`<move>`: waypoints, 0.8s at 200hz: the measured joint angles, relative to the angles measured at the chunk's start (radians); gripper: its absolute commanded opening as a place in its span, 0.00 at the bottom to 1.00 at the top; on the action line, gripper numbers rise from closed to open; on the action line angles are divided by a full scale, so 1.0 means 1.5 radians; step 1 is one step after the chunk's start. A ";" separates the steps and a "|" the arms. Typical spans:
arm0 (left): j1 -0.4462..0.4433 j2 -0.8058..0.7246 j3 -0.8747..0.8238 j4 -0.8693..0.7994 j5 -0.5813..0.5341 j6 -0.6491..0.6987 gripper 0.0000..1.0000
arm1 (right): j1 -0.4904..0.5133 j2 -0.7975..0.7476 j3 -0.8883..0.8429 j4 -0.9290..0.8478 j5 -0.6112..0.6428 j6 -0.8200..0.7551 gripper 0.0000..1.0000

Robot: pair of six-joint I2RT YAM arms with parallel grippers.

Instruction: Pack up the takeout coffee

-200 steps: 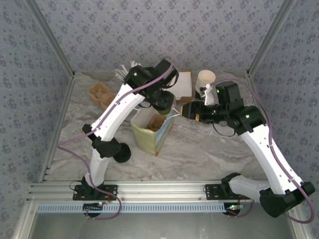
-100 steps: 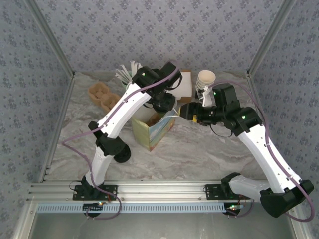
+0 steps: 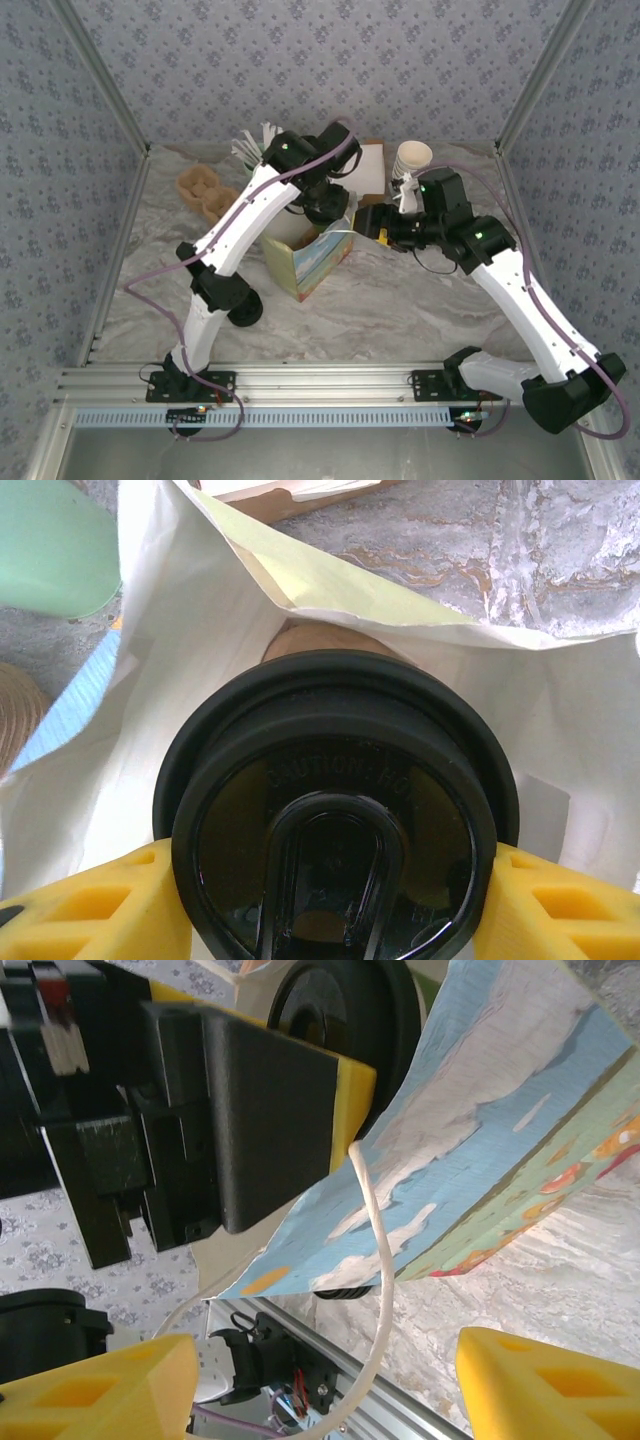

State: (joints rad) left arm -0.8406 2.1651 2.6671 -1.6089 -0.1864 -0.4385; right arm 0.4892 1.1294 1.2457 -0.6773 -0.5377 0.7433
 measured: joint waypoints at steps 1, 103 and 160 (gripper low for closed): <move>0.000 0.000 0.000 0.000 0.000 0.000 0.40 | 0.001 0.000 0.000 0.000 0.000 0.000 0.71; 0.018 0.006 0.018 0.000 0.005 0.005 0.39 | 0.025 0.004 -0.023 0.039 0.024 0.040 0.15; 0.021 0.028 0.018 0.000 0.015 0.020 0.39 | 0.023 0.004 -0.022 0.023 0.019 0.011 0.00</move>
State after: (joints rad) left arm -0.8093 2.2070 2.6938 -1.6089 -0.1638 -0.4084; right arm 0.5232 1.1351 1.2125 -0.6434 -0.5098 0.7593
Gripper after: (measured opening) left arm 0.624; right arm 0.059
